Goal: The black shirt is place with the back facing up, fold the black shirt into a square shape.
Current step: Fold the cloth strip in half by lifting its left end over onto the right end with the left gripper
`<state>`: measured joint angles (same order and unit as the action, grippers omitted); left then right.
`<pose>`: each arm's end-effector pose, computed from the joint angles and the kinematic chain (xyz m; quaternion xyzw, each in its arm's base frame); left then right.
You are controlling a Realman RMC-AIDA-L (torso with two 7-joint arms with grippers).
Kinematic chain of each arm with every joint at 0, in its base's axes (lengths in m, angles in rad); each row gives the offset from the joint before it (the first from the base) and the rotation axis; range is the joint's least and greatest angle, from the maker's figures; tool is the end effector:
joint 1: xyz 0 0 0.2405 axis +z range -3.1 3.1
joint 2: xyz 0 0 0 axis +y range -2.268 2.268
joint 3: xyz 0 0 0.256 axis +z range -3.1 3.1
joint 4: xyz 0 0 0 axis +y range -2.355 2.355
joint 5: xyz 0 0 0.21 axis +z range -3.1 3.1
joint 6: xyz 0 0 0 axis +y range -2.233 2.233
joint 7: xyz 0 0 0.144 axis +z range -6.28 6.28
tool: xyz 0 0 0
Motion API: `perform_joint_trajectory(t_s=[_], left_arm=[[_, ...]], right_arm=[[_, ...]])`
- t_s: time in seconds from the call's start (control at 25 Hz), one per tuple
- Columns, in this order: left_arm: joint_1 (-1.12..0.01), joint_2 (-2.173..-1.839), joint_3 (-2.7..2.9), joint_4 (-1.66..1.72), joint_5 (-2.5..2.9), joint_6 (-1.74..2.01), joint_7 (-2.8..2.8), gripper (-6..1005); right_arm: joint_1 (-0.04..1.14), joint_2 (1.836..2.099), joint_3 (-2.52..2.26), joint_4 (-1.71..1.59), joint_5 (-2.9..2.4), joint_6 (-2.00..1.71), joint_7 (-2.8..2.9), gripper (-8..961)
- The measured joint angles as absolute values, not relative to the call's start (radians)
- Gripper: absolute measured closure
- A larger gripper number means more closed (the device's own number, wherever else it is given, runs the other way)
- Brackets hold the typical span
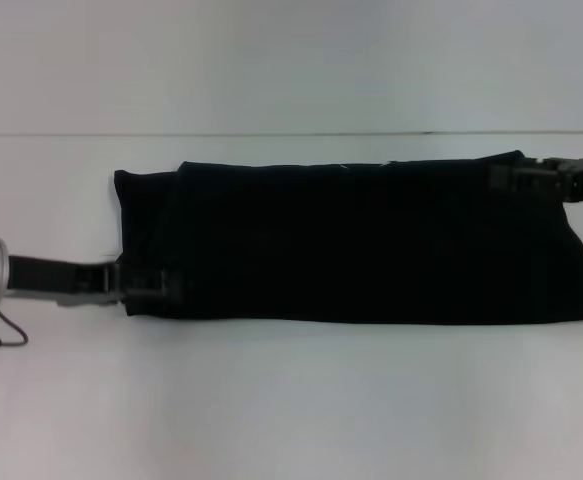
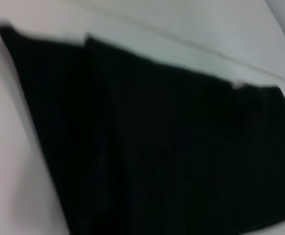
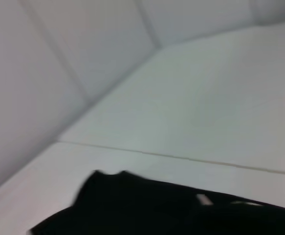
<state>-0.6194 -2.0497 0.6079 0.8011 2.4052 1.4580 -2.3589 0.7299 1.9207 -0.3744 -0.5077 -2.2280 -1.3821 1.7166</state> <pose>-0.2853 0.3625 0.0308 -0.7830 -0.5943 -0.1161 0.1427 0.2734 0.4040 0.0636 -0.8697 0.3805 0.2288 0.2159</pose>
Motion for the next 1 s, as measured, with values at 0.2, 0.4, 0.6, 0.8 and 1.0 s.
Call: perform_joint_trajectory(t_s=[0.2, 0.4, 0.6, 0.8, 1.0], left_arm=[[-0.627, -2.047, 0.612, 0.754, 2.41, 1.502, -2.401, 257], [-0.63, -2.046, 0.614, 0.724, 2.426, 1.489, -2.457, 119], [-0.644, -2.045, 0.611, 0.685, 2.429, 1.439, -2.531, 74], [-0.656, -2.036, 0.608, 0.66, 2.43, 1.408, -2.625, 75], [-0.664, -2.03, 0.607, 0.659, 2.432, 1.4, -2.691, 75]], right_arm=[[0.724, 1.923, -0.376, -0.509, -2.226, -1.523, 1.609, 256], [0.723, 1.924, -0.392, -0.538, -2.228, -1.583, 1.584, 150], [0.73, 1.928, -0.419, -0.558, -2.229, -1.585, 1.587, 59], [0.733, 1.93, -0.437, -0.569, -2.227, -1.589, 1.59, 27], [0.734, 1.93, -0.431, -0.581, -2.224, -1.589, 1.591, 28]])
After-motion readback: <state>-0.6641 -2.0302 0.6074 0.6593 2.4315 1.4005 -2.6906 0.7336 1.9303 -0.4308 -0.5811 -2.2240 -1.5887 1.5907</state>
